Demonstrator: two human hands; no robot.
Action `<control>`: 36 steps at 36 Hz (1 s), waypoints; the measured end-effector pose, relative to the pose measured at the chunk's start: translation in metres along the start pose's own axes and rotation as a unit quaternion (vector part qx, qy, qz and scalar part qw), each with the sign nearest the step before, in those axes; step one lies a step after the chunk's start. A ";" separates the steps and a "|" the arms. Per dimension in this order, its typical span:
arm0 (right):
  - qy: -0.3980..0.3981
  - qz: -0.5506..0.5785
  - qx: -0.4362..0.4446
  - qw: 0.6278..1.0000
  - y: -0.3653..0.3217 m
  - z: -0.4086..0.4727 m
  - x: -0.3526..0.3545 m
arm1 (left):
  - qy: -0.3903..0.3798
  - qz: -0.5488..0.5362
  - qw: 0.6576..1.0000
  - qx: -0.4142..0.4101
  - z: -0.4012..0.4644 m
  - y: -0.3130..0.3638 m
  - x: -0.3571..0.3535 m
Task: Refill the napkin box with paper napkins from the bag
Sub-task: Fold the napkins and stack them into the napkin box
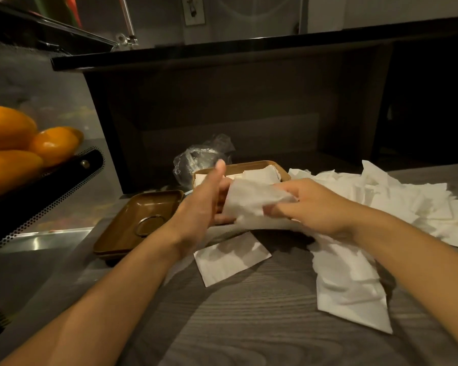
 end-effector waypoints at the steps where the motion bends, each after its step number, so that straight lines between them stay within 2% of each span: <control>1: 0.003 0.041 -0.035 0.999 -0.002 0.001 0.003 | -0.011 -0.062 0.998 0.017 0.000 0.003 0.001; 3: 0.002 0.118 -0.086 0.989 -0.003 -0.001 0.004 | -0.019 -0.108 0.994 0.009 -0.002 0.010 -0.002; 6: -0.009 0.190 -0.114 0.975 -0.007 -0.005 0.001 | -0.008 -0.098 0.995 -0.009 0.000 0.011 -0.005; 10: -0.047 0.276 -0.131 0.951 -0.016 -0.007 -0.005 | -0.042 -0.135 0.989 0.039 -0.002 0.012 -0.013; 16: -0.033 0.217 -0.131 0.967 -0.013 -0.005 -0.009 | 0.046 -0.115 0.992 0.035 -0.001 0.008 -0.018; 20: 0.038 0.130 -0.111 0.985 -0.009 -0.002 -0.012 | 0.022 -0.174 0.982 0.070 -0.003 0.007 -0.024; 22: 0.062 0.130 -0.119 0.982 -0.009 -0.002 -0.012 | 0.036 -0.137 0.988 0.059 -0.002 0.006 -0.024; 24: 0.053 0.172 -0.144 0.973 -0.009 -0.002 -0.012 | 0.088 -0.076 0.992 0.038 0.003 0.003 -0.022; 27: -0.001 0.281 -0.175 0.944 -0.012 -0.004 -0.013 | 0.156 -0.076 0.984 0.043 0.007 -0.001 -0.017; 29: -0.010 0.247 -0.148 0.958 -0.011 -0.004 -0.013 | 0.170 -0.072 0.982 0.038 0.007 -0.002 -0.016; 32: 0.002 0.122 -0.108 0.987 -0.006 -0.001 -0.015 | 0.182 -0.072 0.981 0.010 0.006 0.001 -0.016; 36: -0.002 0.104 -0.116 0.988 0.000 0.001 -0.011 | 0.225 -0.092 0.970 -0.017 0.005 0.006 -0.011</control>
Point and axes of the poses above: each hand's wrist, its own z-axis towards the middle knuckle, its own x-axis out of the back of the hand, y = z × x, the point moved 2 cm from there along z, towards the middle knuckle, and after that the axes turned 13 degrees about y, right-handed, at the moved point
